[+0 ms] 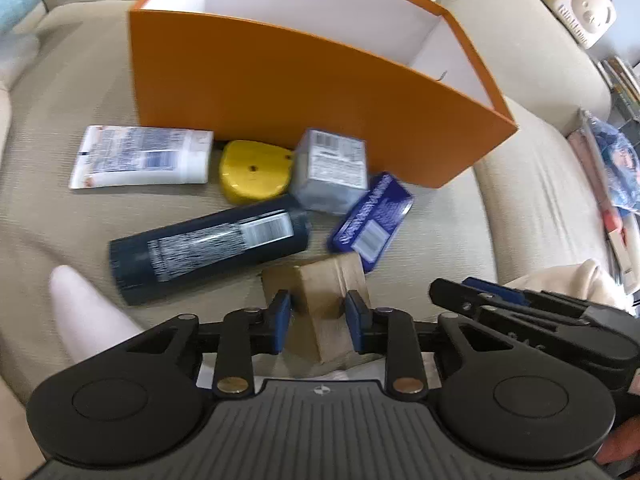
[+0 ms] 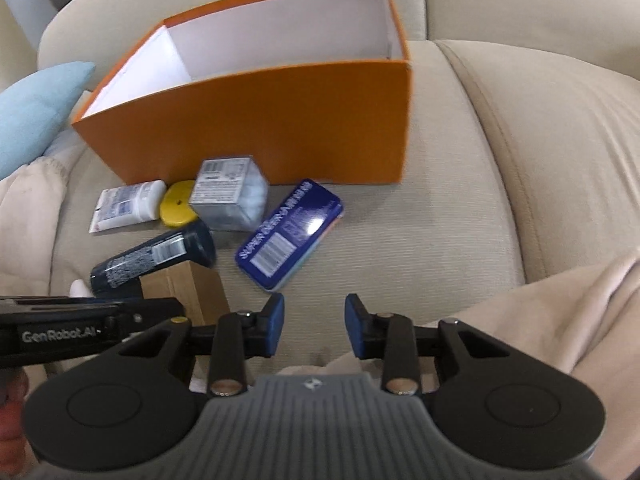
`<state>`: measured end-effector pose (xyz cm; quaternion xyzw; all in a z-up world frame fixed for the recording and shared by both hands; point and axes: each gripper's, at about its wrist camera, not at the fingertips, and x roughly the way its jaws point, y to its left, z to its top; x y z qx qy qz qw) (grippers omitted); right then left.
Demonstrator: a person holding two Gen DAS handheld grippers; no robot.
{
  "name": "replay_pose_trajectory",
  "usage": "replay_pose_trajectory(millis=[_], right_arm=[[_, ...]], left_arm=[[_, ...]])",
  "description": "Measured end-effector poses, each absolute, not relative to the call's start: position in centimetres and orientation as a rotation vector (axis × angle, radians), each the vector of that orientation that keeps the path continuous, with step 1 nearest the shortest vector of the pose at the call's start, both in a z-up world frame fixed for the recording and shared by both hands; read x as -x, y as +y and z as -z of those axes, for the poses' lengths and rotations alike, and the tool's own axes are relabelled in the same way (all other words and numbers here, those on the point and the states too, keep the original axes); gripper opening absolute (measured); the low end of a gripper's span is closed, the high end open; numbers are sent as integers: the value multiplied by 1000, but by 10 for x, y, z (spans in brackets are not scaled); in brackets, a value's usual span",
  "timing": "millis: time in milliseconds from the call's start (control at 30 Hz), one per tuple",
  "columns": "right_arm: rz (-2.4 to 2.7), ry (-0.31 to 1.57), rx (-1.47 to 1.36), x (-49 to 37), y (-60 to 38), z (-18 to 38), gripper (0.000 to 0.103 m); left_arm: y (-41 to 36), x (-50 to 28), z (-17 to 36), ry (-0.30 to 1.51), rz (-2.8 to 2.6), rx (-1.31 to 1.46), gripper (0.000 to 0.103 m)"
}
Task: Organize rigid objects
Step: 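Withdraw both grippers from the box toward the remaining items, then grasp the brown square box with the left gripper while the right grasps the clear cube box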
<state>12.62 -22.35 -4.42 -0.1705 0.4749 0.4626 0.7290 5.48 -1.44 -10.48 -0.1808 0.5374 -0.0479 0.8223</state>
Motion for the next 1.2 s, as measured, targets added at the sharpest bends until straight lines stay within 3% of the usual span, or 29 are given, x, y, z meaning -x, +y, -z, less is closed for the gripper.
replay_pose_trajectory(millis=[333, 367, 400, 467, 667, 867, 933, 1000, 1200], right_arm=[[-952, 1050, 370, -141, -231, 45, 34], [-946, 1051, 368, -143, -232, 45, 34], [-942, 1050, 366, -144, -232, 45, 34], [-935, 1053, 360, -146, -233, 45, 34], [-931, 1047, 370, -144, -231, 48, 34], [-926, 1045, 362, -145, -232, 48, 34], [-920, 1044, 365, -145, -232, 49, 33], [-918, 1046, 364, -146, -232, 50, 32], [-911, 1041, 370, -145, -230, 49, 31]], left_arm=[[-49, -71, 101, 1125, 249, 317, 28], [-50, -70, 100, 1127, 243, 289, 36], [-51, -68, 100, 1129, 232, 259, 52], [-56, -63, 99, 1111, 212, 218, 68], [-53, -61, 111, 1138, 168, 173, 79], [-45, -67, 126, 1148, 200, 274, 80], [-42, -68, 130, 1149, 212, 306, 78], [-42, -71, 133, 1157, 227, 337, 69], [-41, -66, 125, 1136, 222, 313, 67]])
